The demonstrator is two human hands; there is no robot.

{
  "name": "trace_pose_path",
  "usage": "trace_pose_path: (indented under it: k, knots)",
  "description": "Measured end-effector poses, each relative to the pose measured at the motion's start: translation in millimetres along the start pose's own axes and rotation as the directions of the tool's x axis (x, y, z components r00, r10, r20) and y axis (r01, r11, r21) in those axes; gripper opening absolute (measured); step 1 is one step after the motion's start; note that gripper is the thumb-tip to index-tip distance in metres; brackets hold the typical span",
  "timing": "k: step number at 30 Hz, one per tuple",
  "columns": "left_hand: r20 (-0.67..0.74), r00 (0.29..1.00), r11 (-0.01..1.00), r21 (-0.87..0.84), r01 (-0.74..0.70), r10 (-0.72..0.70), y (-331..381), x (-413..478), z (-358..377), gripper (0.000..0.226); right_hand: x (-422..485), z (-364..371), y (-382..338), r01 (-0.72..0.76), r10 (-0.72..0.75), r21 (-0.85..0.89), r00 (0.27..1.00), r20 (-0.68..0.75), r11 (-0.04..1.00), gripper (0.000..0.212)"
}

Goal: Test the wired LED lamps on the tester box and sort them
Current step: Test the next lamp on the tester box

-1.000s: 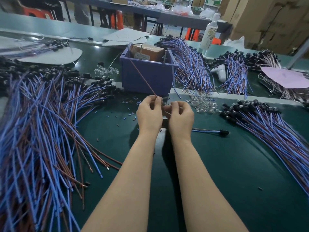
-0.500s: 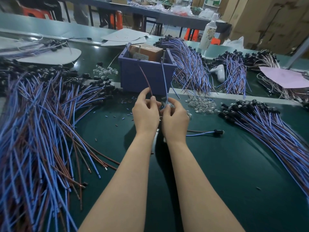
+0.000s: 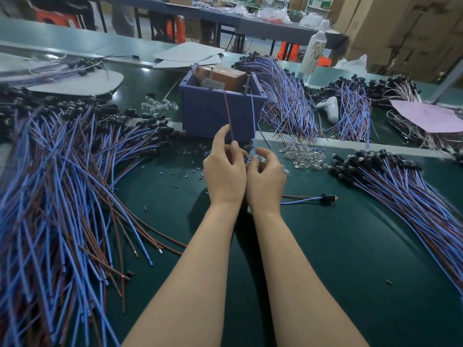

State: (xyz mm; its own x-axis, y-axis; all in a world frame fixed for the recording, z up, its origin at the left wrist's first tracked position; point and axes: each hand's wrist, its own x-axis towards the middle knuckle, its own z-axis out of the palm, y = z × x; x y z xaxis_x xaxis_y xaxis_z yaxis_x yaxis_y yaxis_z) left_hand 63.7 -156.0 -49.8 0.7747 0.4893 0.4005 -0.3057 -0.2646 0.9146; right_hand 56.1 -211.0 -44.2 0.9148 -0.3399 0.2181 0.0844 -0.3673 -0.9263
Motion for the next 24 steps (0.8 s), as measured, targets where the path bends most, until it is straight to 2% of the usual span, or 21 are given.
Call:
trace_pose_path:
  k: [8, 24]
  knots:
    - [0.014, 0.993, 0.989, -0.083, 0.119, -0.118, -5.5, 6.9, 1.4, 0.037, 0.4, -0.4, 1.0, 0.039, -0.039, -0.028, 0.999, 0.020, 0.999, 0.026]
    - [0.041, 0.992, 0.991, -0.050, 0.122, -0.120, -3.3, 7.6, 0.5, 0.037, 0.1, 0.4, 2.9, 0.084, -0.084, -0.037, 0.996, 0.022, 0.996, 0.025]
